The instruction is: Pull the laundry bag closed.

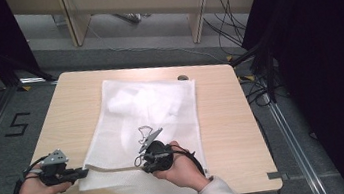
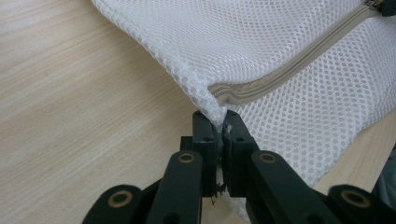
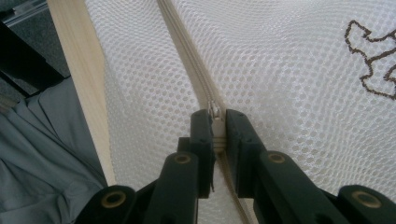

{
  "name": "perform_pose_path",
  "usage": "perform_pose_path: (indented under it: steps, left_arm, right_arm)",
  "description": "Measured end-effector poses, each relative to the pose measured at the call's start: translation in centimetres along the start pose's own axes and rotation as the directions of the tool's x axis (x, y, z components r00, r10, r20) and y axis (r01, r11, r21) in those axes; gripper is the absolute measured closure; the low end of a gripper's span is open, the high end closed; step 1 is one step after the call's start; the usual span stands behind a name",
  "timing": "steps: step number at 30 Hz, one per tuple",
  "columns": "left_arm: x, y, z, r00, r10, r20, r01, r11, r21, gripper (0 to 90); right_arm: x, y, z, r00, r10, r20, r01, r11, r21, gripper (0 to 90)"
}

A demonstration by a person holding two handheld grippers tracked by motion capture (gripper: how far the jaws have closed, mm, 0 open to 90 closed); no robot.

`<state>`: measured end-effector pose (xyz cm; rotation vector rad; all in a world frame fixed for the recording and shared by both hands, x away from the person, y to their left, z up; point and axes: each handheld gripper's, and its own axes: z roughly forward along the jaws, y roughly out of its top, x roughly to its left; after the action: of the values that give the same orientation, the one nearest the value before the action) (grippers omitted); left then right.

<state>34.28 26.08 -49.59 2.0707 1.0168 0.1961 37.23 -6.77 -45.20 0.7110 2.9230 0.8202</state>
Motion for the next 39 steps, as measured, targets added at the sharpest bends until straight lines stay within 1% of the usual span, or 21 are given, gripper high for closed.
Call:
perform_pose_path:
  steps: [1, 2, 5, 6, 7, 10, 16, 17, 21, 22, 24, 27, 28, 31, 32, 33, 34, 36, 37, 38, 39]
  left_arm:
    - [-0.1, 0.0, 0.1, 1.0000, -0.008, 0.001, 0.009, 0.9999, -0.015, 85.0]
    - [0.0, 0.0, 0.0, 1.0000, 0.000, -0.001, 0.000, 1.0000, -0.008, 85.0]
    - [-0.1, 0.0, 0.1, 1.0000, -0.001, -0.002, 0.001, 1.0000, -0.009, 85.0]
    - [0.2, 0.0, -0.1, 0.9996, 0.028, 0.001, -0.028, 0.9995, 0.017, 85.0]
    - [-0.1, 0.0, 0.1, 1.0000, -0.009, 0.000, 0.009, 0.9999, -0.014, 85.0]
    - [0.0, 0.0, 0.0, 1.0000, 0.002, 0.002, -0.002, 1.0000, -0.008, 85.0]
    - [0.0, -0.1, 0.0, 1.0000, -0.003, 0.003, 0.003, 0.9999, -0.013, 85.0]
    - [0.0, 0.0, 0.0, 1.0000, 0.004, -0.001, -0.004, 1.0000, -0.007, 85.0]
    - [-0.1, -0.1, 0.1, 1.0000, -0.006, 0.000, 0.006, 0.9999, -0.013, 85.0]
    - [0.1, 0.0, 0.0, 0.9999, 0.015, -0.001, -0.015, 0.9999, 0.003, 85.0]
    - [-0.1, -0.1, 0.1, 1.0000, -0.006, -0.001, 0.006, 0.9999, -0.012, 85.0]
    - [0.0, -0.1, 0.1, 1.0000, 0.001, -0.003, -0.001, 0.9999, -0.015, 84.9]
    - [0.0, 0.0, 0.0, 1.0000, 0.004, -0.002, -0.004, 0.9999, -0.009, 84.9]
    - [-0.1, -0.1, 0.1, 1.0000, -0.004, -0.004, 0.004, 0.9998, -0.018, 85.0]
    - [0.0, -0.1, 0.0, 1.0000, 0.005, -0.005, -0.005, 1.0000, -0.008, 84.9]
    - [0.0, -0.1, 0.1, 1.0000, 0.001, -0.003, -0.001, 0.9999, -0.015, 84.9]
    - [0.1, 0.0, 0.0, 0.9999, 0.015, -0.005, -0.015, 0.9999, -0.001, 85.0]
    - [-0.1, -0.1, 0.1, 1.0000, -0.003, -0.004, 0.003, 0.9999, -0.014, 85.0]
    - [0.0, 0.0, 0.0, 0.9999, 0.011, -0.007, -0.011, 0.9999, -0.004, 85.0]
    - [0.3, 0.0, -0.2, 0.9991, 0.042, -0.004, -0.042, 0.9989, 0.021, 85.0]
    - [0.0, -0.1, 0.0, 1.0000, 0.005, -0.005, -0.005, 0.9999, -0.010, 85.0]
  right_arm:
    - [0.0, 0.0, 0.0, 1.0000, 0.000, -0.001, 0.000, 1.000, 0.000, 82.3]
    - [0.0, 0.0, 0.0, 1.0000, 0.001, -0.003, -0.001, 1.000, -0.002, 82.4]
    - [0.0, -0.1, -0.1, 1.0000, 0.003, -0.007, -0.003, 1.000, 0.003, 82.3]
    - [0.0, -0.1, -0.2, 1.0000, 0.002, -0.010, -0.002, 1.000, 0.001, 82.3]
    - [-0.1, -0.2, -0.2, 1.0000, 0.000, 0.002, 0.000, 1.000, -0.001, 82.3]
    - [-0.2, -0.2, -0.3, 1.0000, 0.006, 0.002, -0.006, 1.000, -0.002, 82.3]
    - [-0.1, -0.3, -0.3, 1.0000, 0.005, -0.002, -0.005, 1.000, -0.001, 82.3]
    - [-0.1, -0.3, -0.4, 1.0000, 0.009, -0.005, -0.009, 1.000, 0.002, 82.3]
    - [-0.2, -0.4, -0.5, 1.0000, 0.004, 0.001, -0.004, 1.000, -0.001, 82.4]
    - [-0.2, -0.5, -0.6, 1.0000, 0.008, -0.003, -0.008, 1.000, 0.000, 82.3]
    - [-0.3, -0.5, -0.7, 1.0000, 0.006, -0.001, -0.006, 1.000, -0.001, 82.3]
    - [-0.3, -0.7, -0.8, 1.0000, 0.006, 0.007, -0.006, 1.000, -0.007, 82.3]
    - [-0.4, -0.8, -0.9, 1.0000, 0.008, -0.001, -0.008, 1.000, -0.009, 82.4]
    - [-0.4, -0.9, -0.9, 0.9999, 0.013, 0.003, -0.013, 1.000, -0.008, 82.3]
    - [-0.4, -0.9, -1.0, 0.9999, 0.010, 0.003, -0.010, 1.000, -0.008, 82.3]
    - [-0.4, -0.9, -1.0, 0.9999, 0.010, 0.003, -0.010, 1.000, -0.008, 82.3]
    - [-0.4, -0.9, -1.0, 1.0000, 0.008, 0.006, -0.007, 1.000, -0.007, 82.3]
    - [-0.5, -0.9, -1.0, 1.0000, 0.006, 0.004, -0.006, 1.000, -0.009, 82.4]
    - [-0.4, -0.9, -1.0, 1.0000, 0.006, 0.004, -0.006, 1.000, -0.009, 82.3]
    - [-0.4, -0.9, -1.0, 1.0000, 0.006, 0.004, -0.006, 1.000, -0.008, 82.3]
    - [-0.4, -0.9, -1.0, 1.0000, 0.006, 0.004, -0.006, 1.000, -0.008, 82.3]
